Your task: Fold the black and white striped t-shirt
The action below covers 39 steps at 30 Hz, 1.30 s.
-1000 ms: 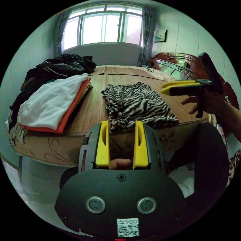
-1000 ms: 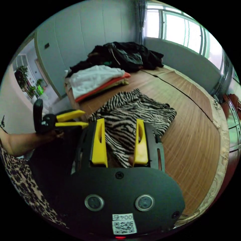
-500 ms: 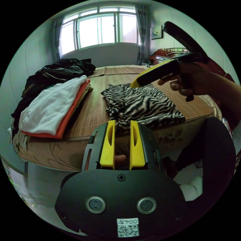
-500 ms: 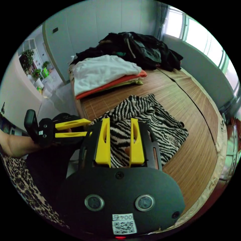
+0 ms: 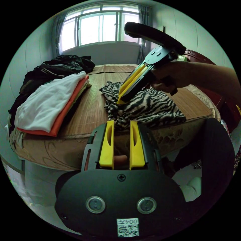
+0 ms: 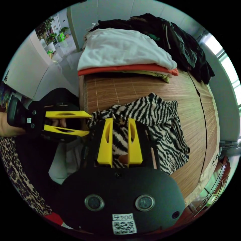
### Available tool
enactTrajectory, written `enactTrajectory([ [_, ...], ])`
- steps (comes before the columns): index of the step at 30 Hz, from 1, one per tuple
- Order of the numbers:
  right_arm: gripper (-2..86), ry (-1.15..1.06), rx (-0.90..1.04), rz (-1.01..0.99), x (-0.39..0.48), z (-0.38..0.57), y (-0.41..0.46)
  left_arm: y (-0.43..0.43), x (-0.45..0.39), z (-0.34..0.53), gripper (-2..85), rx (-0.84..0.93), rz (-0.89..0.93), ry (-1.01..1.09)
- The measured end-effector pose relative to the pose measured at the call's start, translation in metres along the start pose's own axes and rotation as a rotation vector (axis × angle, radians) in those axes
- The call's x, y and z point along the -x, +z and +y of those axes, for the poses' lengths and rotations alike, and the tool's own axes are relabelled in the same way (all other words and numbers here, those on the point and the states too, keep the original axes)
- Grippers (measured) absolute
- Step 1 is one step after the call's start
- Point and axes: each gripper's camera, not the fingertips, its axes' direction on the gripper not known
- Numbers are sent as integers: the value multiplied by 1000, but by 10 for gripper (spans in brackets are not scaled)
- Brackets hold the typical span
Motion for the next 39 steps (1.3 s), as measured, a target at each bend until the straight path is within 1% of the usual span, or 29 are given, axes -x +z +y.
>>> enactTrajectory([
  [4,53,-7,12,-17,-10,-15,0,7,3,2,95,19,1,10],
  [8,5,102,-83,-67,-31,-29,-18,10,5,4,97,28,-3,27],
  [10,1,127,-89,-119,-38,-39,-19,11,8,7,97,26,-1,28],
  [12,4,117,-74,-125,-37,-49,-15,12,13,10,97,23,5,23],
  [15,22,103,-94,-65,-31,-54,-26,11,21,14,97,13,4,14],
  [18,67,111,-110,-127,-35,-42,-45,8,27,18,96,-16,-11,11],
  [20,92,84,-67,-113,-32,-31,-46,8,31,18,94,-34,-15,5],
  [22,99,53,-30,-96,-30,-29,-42,11,40,18,91,-42,-8,-17],
  [27,101,-23,25,-58,-22,-44,-31,23,61,19,87,-30,12,-57],
  [30,97,-105,105,-8,-11,-57,-12,31,70,19,86,-23,24,-58],
  [31,90,-130,128,3,-7,-59,-5,32,71,19,86,-22,26,-57],
  [32,61,-138,120,22,-6,-59,-4,35,74,19,86,-20,31,-54],
  [33,47,-136,111,23,-7,-59,-4,38,77,20,86,-17,36,-52],
  [35,32,-79,85,-40,-20,-58,-9,42,82,20,86,-14,38,-49],
  [39,26,53,39,-168,-45,-52,-3,53,95,22,88,-8,37,-48],
])
